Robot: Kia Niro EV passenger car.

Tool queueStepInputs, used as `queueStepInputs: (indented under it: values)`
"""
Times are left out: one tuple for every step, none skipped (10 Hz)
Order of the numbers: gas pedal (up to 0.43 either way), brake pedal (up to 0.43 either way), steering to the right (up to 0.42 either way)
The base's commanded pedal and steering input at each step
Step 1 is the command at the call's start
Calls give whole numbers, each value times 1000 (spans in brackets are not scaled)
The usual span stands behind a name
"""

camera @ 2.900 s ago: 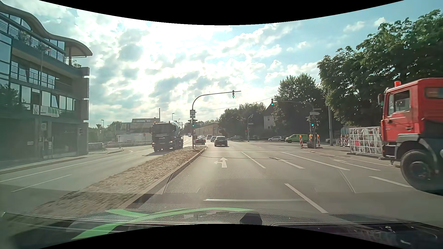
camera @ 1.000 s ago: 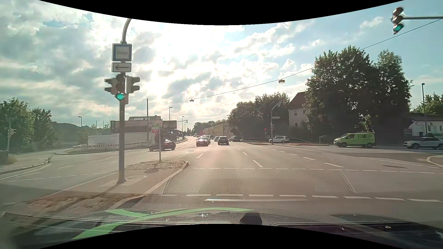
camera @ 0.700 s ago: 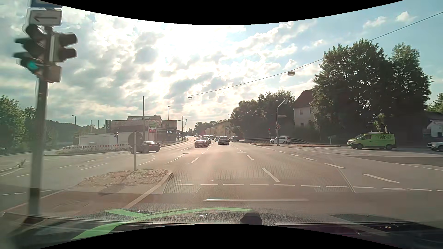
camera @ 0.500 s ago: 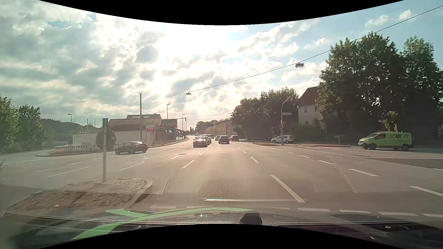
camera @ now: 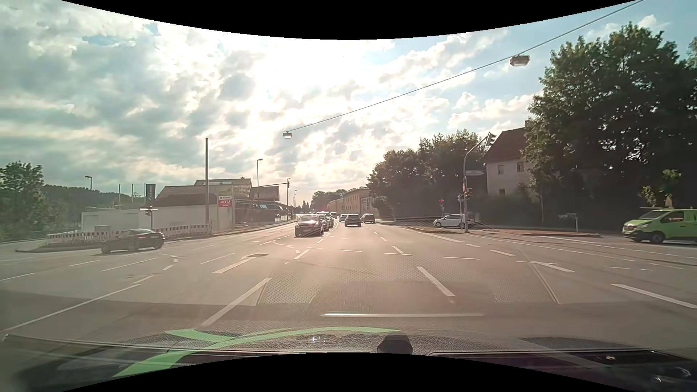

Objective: Follow the waypoints while adhering to traffic rules and regulations

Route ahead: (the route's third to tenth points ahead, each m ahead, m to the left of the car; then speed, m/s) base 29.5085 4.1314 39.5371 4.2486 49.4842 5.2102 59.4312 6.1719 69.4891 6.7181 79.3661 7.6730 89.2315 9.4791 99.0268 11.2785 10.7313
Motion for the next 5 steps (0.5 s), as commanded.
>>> queueStepInputs:
  values:
    - [220, 0, -12]
    - [220, 0, -12]
    - [220, 0, -14]
    - [220, 0, -17]
    - [220, 0, -18]
